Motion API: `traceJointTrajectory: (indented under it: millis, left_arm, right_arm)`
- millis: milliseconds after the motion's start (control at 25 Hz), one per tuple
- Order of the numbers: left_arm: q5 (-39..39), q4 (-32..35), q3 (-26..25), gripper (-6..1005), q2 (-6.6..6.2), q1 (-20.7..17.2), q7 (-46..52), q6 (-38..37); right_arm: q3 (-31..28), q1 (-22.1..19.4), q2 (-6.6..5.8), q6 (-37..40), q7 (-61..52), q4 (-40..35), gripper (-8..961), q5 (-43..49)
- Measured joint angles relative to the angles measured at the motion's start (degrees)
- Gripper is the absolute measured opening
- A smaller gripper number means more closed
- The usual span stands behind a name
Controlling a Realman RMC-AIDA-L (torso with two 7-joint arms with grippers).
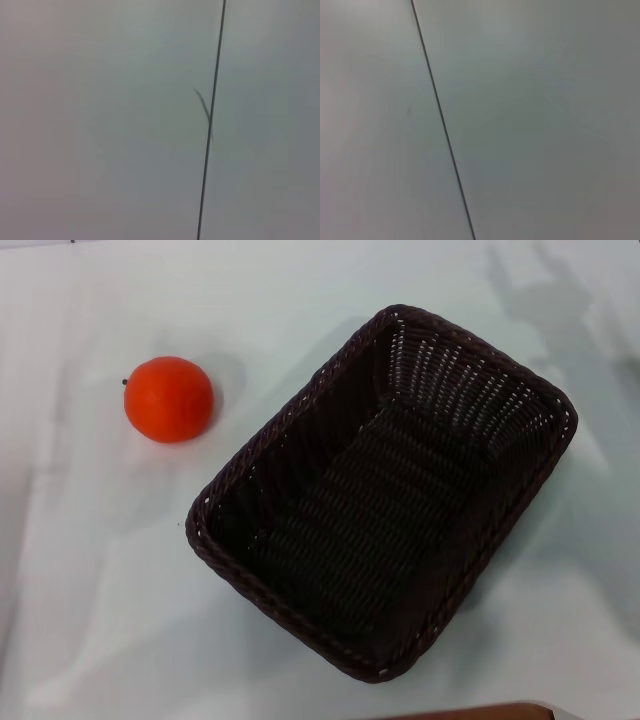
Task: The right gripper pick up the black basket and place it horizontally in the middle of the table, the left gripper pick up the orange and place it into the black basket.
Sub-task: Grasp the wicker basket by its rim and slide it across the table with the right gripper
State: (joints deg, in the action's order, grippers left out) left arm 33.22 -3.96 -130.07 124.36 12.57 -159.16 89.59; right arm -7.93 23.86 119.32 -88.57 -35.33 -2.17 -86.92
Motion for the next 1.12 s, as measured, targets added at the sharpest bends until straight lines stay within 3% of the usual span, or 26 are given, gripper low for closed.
traceJointTrajectory:
  millis: [360, 560, 720, 880, 1120]
  left_arm:
    - [0.0, 0.0, 0.0, 805, 0.10, 0.0, 0.0, -0.9]
    - [0.0, 0.0, 0.0, 803, 0.17, 0.0, 0.0, -0.9]
    - [0.0, 0.0, 0.0, 801, 0.18, 0.0, 0.0, -0.9]
    - [0.0, 0.0, 0.0, 800, 0.18, 0.0, 0.0, -0.9]
    - [0.0, 0.0, 0.1, 801, 0.18, 0.2, 0.0, -0.9]
  right_arm:
    - [11.8, 1.3, -0.05, 1.7, -16.9, -10.9, 654, 0.0]
    - [22.3, 1.3, -0.16, 1.7, -34.0, -22.3, 657, 0.7]
    - [30.2, 1.2, -0.58, 1.6, -55.9, -38.0, 659, 9.6]
    - [33.9, 3.0, -1.05, -0.2, -78.6, -53.5, 662, 22.2]
    - [37.4, 9.5, -2.83, -8.0, -94.9, -65.4, 665, 40.1]
